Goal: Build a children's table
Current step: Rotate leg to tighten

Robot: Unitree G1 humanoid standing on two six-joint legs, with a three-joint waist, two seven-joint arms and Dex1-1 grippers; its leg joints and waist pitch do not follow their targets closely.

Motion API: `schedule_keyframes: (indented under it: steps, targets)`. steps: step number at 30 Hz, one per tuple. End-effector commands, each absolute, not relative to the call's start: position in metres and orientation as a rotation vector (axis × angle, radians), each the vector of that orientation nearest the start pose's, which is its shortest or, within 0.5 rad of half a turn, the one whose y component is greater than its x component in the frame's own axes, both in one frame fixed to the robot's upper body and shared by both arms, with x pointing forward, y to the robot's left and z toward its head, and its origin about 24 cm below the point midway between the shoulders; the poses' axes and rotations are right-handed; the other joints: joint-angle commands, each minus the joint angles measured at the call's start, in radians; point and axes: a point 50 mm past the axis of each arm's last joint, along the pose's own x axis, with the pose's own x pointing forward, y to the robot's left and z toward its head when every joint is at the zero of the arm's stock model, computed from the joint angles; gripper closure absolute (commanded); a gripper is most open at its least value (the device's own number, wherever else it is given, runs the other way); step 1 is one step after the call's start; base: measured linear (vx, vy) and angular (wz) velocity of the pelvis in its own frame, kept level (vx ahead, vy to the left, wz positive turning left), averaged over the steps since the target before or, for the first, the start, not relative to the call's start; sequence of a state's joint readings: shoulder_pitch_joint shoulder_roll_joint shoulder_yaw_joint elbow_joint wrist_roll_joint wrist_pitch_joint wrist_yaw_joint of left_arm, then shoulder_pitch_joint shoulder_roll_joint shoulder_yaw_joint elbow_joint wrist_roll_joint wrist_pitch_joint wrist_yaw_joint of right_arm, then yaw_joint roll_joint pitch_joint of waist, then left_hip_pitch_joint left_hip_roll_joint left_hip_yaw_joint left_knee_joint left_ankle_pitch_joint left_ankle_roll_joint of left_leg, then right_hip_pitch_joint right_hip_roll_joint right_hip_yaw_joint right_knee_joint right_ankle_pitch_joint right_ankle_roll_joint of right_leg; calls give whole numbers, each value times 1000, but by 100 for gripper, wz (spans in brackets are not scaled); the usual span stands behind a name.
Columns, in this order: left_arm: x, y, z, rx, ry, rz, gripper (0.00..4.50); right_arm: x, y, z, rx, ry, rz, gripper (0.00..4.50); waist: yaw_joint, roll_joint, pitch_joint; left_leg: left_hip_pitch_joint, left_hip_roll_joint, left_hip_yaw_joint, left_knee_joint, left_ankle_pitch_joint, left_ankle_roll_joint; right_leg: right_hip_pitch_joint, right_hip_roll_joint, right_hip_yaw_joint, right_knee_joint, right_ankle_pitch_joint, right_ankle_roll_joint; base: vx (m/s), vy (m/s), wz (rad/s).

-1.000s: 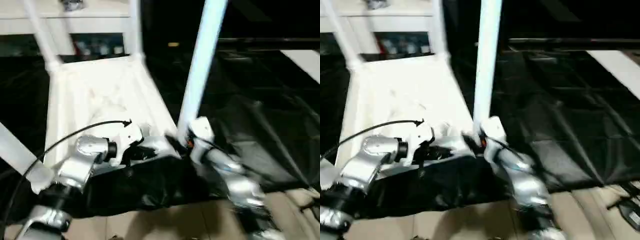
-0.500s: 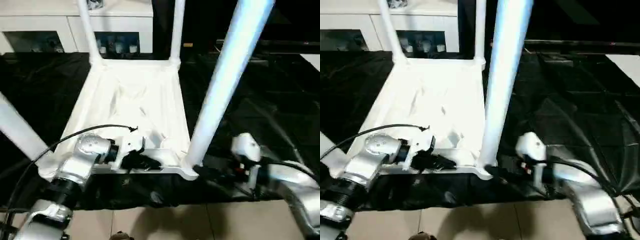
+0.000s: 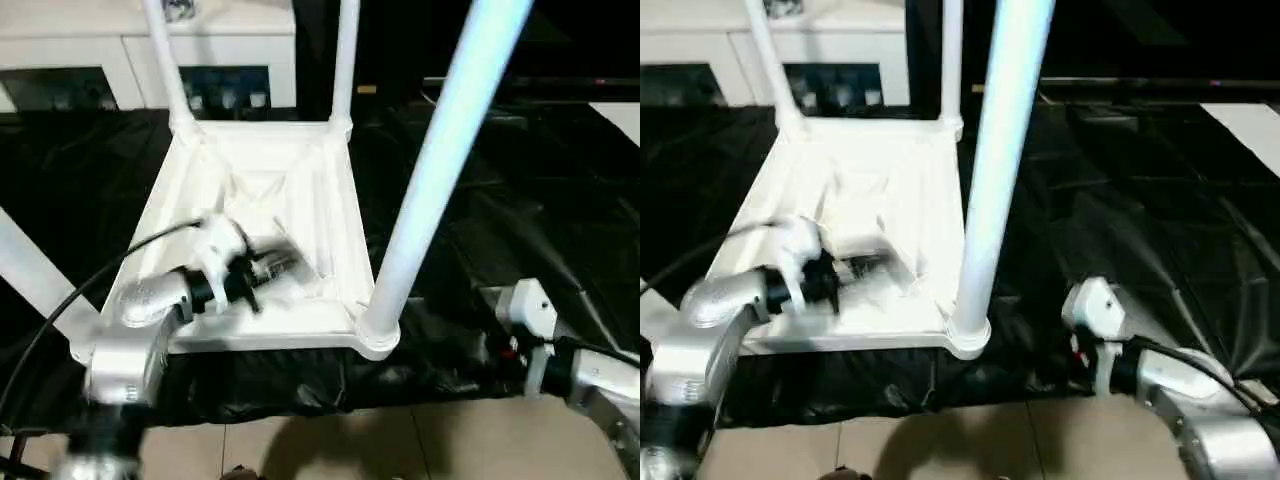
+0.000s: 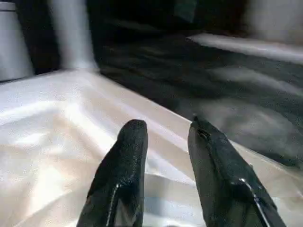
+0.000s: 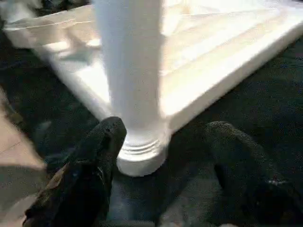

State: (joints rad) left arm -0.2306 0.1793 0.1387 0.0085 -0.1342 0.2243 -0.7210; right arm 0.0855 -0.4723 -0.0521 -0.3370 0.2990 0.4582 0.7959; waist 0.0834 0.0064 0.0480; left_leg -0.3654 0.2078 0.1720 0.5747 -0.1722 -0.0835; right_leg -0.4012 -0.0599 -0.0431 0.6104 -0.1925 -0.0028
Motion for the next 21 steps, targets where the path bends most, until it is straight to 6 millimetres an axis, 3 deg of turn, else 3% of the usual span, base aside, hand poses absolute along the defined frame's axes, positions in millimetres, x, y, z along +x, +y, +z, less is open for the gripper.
schedule_keyframes:
  steps: [1,2,4,5,7,8,10,11,12,15,16,17,18,19,21]
  targets:
    - [277,181,85,-38,-24,-396,272,222,-187,70,-114,273,660,139,-8,-11,-48,0,16,-3,-59,-274,22,42,-54,31,-102,-355,-130,0,0,0]
    - [269,185,77,-64,8,-300,272,224,-182,64,-111,276,596,139,-12,-19,-45,0,15,-3,-59,-288,19,38,-56,29,-106,-403,-115,0,0,0]
    - [262,185,72,-44,32,-285,272,224,-177,59,-86,285,575,139,-17,-12,-46,2,13,-6,-59,-301,21,31,-55,31,-112,-450,-83,0,0,0]
    - [258,184,71,-30,38,-294,272,225,-173,57,-67,285,568,139,-19,-15,-47,4,13,-8,-61,-308,24,29,-53,33,-113,-461,-64,0,0,0]
    - [254,182,70,-27,39,-303,272,225,-168,56,-50,282,565,139,-22,-12,-45,3,16,-10,-66,-321,21,27,-52,33,-114,-447,-56,0,0,0]
    - [249,180,70,-25,49,-305,272,224,-161,55,-33,282,574,139,-19,-16,-46,6,18,-11,-66,-329,18,25,-52,34,-111,-432,-57,0,0,0]
    - [246,179,72,-12,53,-307,272,225,-152,54,-14,276,590,139,-20,-14,-45,-6,19,-11,-66,-282,23,23,-50,37,-108,-350,-74,0,0,0]
    - [247,183,75,22,74,-258,272,226,-145,55,8,268,601,139,-19,-10,-51,-16,15,-8,-59,-187,44,22,-43,34,-96,-204,-113,0,0,0]
    - [245,183,77,13,64,-253,272,225,-143,56,18,266,614,139,-22,-18,-53,-22,11,-5,-55,-163,62,25,-41,29,-92,-154,-137,0,0,0]
    - [241,186,80,-6,49,-246,242,224,-140,57,18,262,644,139,-21,-15,-51,-25,8,-3,-50,-200,73,21,-47,24,-100,-236,-145,0,0,0]
    - [237,190,78,-7,58,-230,237,223,-139,57,4,267,668,139,-23,-14,-50,-22,8,-5,-51,-245,64,22,-48,22,-102,-305,-131,0,0,0]
    - [231,197,74,9,80,-197,237,220,-140,56,-34,276,701,112,-27,-12,-41,-8,11,-10,-60,-373,35,22,-49,21,-110,-464,-87,0,0,0]
    - [229,198,72,17,91,-189,233,219,-141,56,-47,278,705,105,-29,-13,-38,-4,12,-12,-61,-405,24,19,-49,22,-116,-513,-61,0,0,0]
    - [228,199,70,23,101,-183,223,219,-142,56,-58,279,707,105,-28,-12,-40,2,12,-15,-60,-424,10,13,-52,26,-124,-548,-28,0,0,0]
    - [218,198,63,17,149,-213,198,223,-160,55,-96,283,617,83,-26,-7,-43,0,16,-18,-68,-403,4,18,-51,30,-121,-480,-24,0,0,0]
